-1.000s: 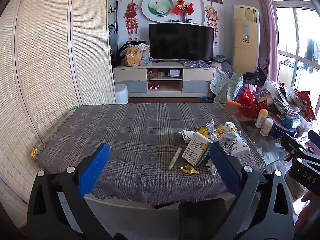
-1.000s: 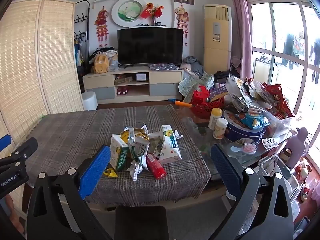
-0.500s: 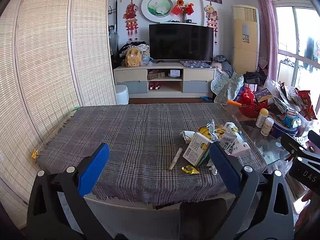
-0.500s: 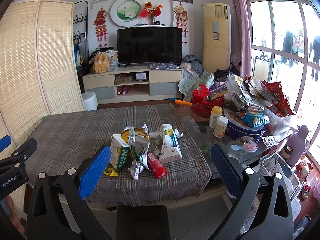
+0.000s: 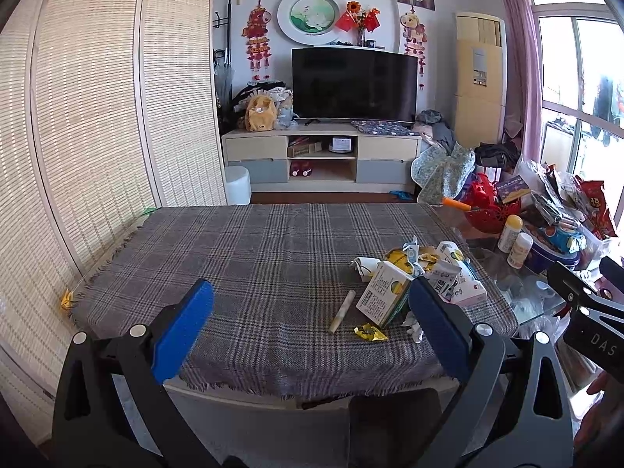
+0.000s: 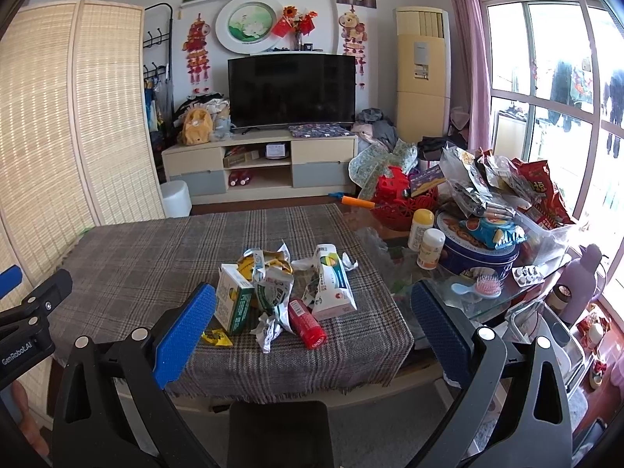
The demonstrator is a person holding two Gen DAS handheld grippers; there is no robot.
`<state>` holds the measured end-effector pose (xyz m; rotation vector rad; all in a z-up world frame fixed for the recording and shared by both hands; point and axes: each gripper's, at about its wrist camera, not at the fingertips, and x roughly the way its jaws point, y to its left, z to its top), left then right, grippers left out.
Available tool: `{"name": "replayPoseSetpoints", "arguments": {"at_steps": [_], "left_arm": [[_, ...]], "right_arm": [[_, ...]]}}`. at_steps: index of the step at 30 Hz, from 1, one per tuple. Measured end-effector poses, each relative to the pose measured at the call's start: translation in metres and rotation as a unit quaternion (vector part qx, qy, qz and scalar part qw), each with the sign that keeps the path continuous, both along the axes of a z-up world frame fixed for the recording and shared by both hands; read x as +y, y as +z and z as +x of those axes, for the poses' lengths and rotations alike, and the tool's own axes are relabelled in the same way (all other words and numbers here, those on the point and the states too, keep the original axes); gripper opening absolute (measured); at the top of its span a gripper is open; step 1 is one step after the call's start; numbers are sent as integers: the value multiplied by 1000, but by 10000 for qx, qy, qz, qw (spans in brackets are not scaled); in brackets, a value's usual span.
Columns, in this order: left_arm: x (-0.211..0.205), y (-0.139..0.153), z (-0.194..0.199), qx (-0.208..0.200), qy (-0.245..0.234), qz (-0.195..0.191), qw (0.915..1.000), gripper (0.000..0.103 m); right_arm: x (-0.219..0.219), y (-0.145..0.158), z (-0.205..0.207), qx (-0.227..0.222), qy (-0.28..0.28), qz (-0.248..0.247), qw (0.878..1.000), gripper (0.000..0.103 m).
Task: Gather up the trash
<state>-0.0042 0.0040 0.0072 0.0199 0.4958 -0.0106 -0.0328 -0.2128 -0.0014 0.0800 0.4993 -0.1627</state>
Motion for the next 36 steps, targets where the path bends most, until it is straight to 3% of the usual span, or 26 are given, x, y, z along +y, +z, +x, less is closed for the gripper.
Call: {"name": "replayPoseSetpoints", "arguments": {"at_steps": [36], "left_arm": [[1,-5,4,42,29,-9,10000,95]], "right_arm": [[1,-1,6,47,39,-12,10000,100]]}}
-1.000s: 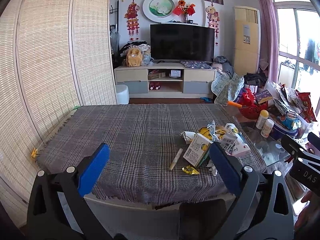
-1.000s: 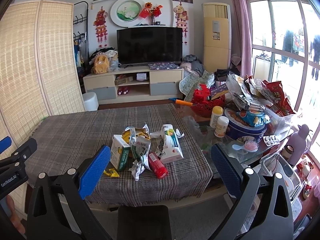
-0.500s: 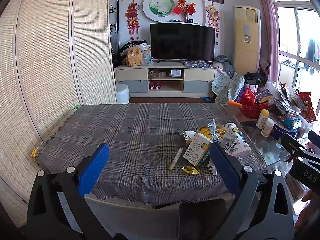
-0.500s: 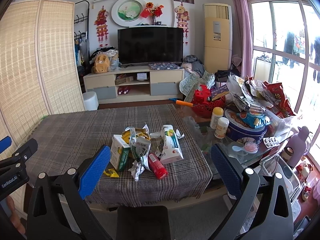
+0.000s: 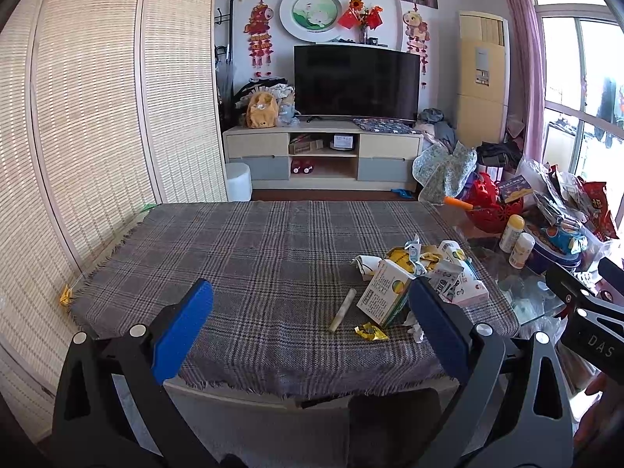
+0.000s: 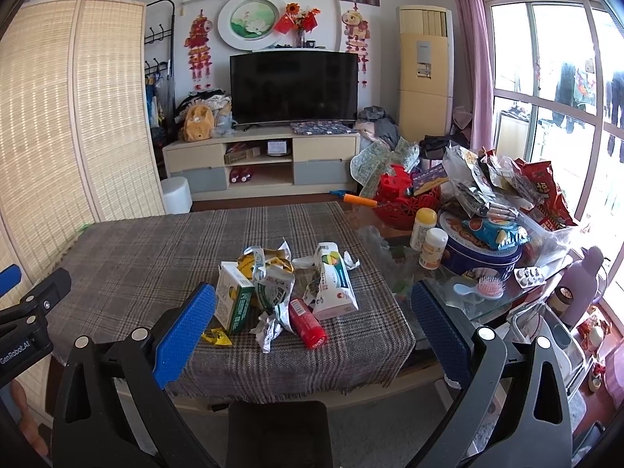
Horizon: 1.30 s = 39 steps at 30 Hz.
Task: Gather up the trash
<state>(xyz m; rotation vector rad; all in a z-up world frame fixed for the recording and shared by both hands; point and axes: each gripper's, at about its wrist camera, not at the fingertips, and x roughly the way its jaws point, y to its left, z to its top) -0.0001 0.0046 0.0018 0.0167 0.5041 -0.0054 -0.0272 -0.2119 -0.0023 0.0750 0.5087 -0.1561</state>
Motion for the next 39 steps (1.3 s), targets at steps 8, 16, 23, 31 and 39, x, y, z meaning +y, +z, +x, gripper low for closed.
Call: {"name": "replayPoseSetpoints", "arguments": {"at_steps": [8,16,23,31,39], "left_arm": [[0,-1,0,3,11,-2,10000,95],[2,-2,2,19,33,1,10000,95],[3,-6,5,52,32,-50,10000,95],[6,-17,29,249,57,-250,9994,95],[-3,-44,71,754,-104,-228,9968,95]], "right_arm": [[1,-2,1,3,16,-26,10000,100],[0,-4,2,1,10,-4,10000,100],[-1,-7,5,-63,96,-25,9999,100],[-27,-12,28,-114,-15,-36,9999,100],[-47,-34,85,563,272,292,9976,100]]}}
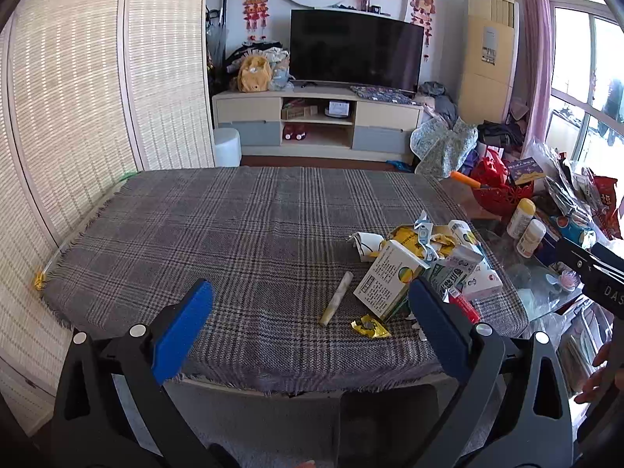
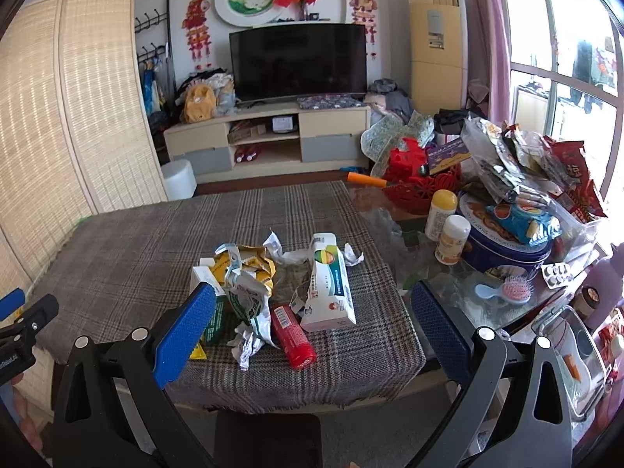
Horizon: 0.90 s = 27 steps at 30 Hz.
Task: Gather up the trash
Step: 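Reach the right gripper into the pile and grasp the crumpled silver foil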
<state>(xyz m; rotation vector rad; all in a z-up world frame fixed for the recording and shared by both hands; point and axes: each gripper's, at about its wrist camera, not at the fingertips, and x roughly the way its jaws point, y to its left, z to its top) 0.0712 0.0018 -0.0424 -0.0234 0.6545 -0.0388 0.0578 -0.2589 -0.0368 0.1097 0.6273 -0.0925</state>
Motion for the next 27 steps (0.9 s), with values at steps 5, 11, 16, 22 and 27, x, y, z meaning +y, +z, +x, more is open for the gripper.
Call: {"name": "replayPoseSetpoints", "arguments": {"at_steps": [5,11,16,22,27], "left_arm": [[-5,-17,31,540,-173,173,9982,92],[-12,-34,64,1218,-423,209,9914,85],[-25,-32,79,1410,-541,469,9874,85],[-33,-31,94,1526,-533,505,9856,82],[-41,-39,102,1690,-592,295,9834,82]], "right_arm": [[2,-9,38,428,133,-214,9988,100],[8,-32,81,1167,766,317,9897,99],[11,-46,101,1575,1139,610,9790,82],[17,-66,108,1831,1537,604,9691,71],[30,-82,115,1839,1800,484,9651,58]]}}
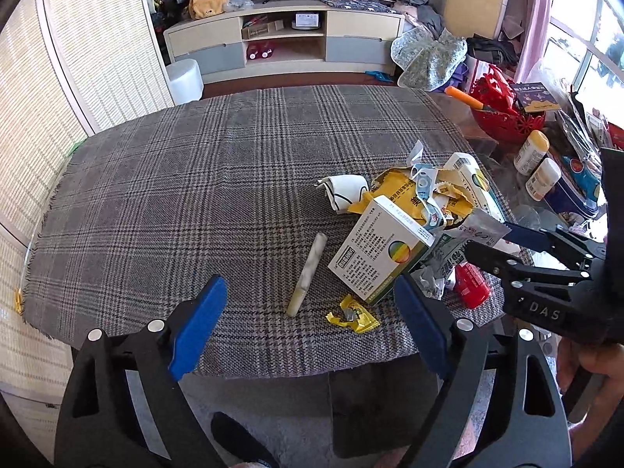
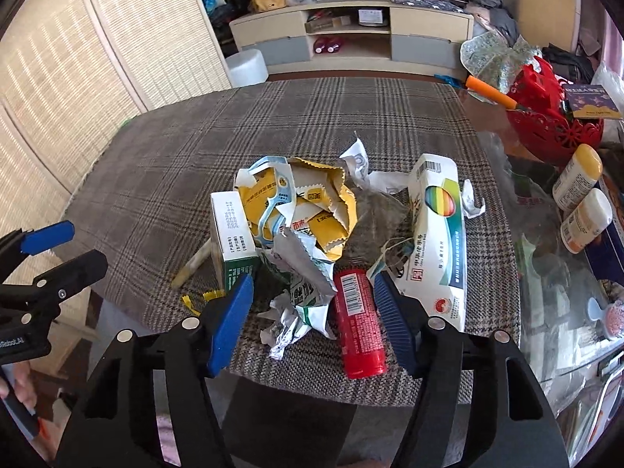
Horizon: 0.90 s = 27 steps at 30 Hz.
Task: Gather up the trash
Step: 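Reach the right gripper into the pile and grasp the crumpled silver foil, then grasp the white-green medicine box with the left gripper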
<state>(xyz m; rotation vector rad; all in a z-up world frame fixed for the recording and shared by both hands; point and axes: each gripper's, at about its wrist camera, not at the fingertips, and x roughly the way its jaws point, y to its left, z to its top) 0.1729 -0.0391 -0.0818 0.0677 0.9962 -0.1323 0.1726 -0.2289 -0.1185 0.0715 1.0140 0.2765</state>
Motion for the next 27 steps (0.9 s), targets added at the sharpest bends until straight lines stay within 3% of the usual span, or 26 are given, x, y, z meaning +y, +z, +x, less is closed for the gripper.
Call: {"name": "replayPoseSetpoints", "arguments": {"at_steps": [4,13,21,27], "left_arm": [[-2,-7,7,42,65,-47,10000,82],[-20,-30,21,176,-111,25,9998,82],[-44,-45,26,248,-379,92,9989,84],[-59,-61,33,130,-698,460,9964,93]], "right_arm": [[8,-13,6,22,202,-71,9998,16],[-12,-5,12,-417,-43,-129,9990,11],[-31,21,8,-799,-195,-96,9966,10],[-47,32,10,-884,-232,11,9958,10]]}}
